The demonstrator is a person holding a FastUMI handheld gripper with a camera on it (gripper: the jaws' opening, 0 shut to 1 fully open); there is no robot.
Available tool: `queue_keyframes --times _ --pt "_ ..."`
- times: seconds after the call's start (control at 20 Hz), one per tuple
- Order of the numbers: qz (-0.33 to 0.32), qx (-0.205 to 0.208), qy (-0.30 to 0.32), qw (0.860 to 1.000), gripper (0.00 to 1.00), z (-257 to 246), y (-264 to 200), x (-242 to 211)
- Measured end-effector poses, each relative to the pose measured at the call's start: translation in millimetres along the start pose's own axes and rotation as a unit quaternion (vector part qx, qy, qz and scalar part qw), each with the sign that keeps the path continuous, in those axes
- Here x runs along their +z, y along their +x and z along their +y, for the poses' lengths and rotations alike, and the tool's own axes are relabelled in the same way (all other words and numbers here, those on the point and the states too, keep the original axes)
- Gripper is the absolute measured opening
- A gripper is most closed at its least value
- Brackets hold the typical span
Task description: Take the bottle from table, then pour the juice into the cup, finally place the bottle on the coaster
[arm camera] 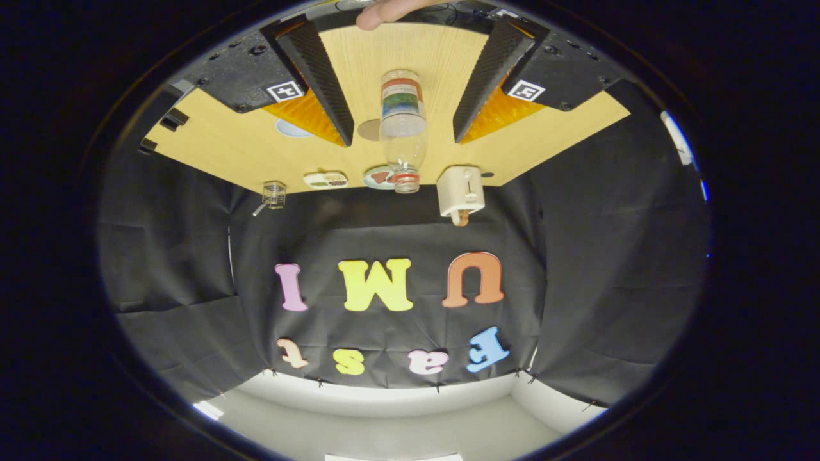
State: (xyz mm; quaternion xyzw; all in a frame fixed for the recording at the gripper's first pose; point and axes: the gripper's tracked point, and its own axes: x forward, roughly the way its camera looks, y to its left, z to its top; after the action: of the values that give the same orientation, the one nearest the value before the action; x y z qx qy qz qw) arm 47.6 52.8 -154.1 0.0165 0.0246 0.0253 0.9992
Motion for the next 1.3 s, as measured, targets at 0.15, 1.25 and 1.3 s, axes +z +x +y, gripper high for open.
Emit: queue_keyframes --times 0.15,1.25,1.3 --pt "0.007 0.005 0.007 1.000 1.00 7 7 -19" --pt "0.010 -0.011 0.004 1.000 1.00 -3 98 -71" --pt "0.012 -0.009 -0.008 1.000 1.00 -3 107 -71"
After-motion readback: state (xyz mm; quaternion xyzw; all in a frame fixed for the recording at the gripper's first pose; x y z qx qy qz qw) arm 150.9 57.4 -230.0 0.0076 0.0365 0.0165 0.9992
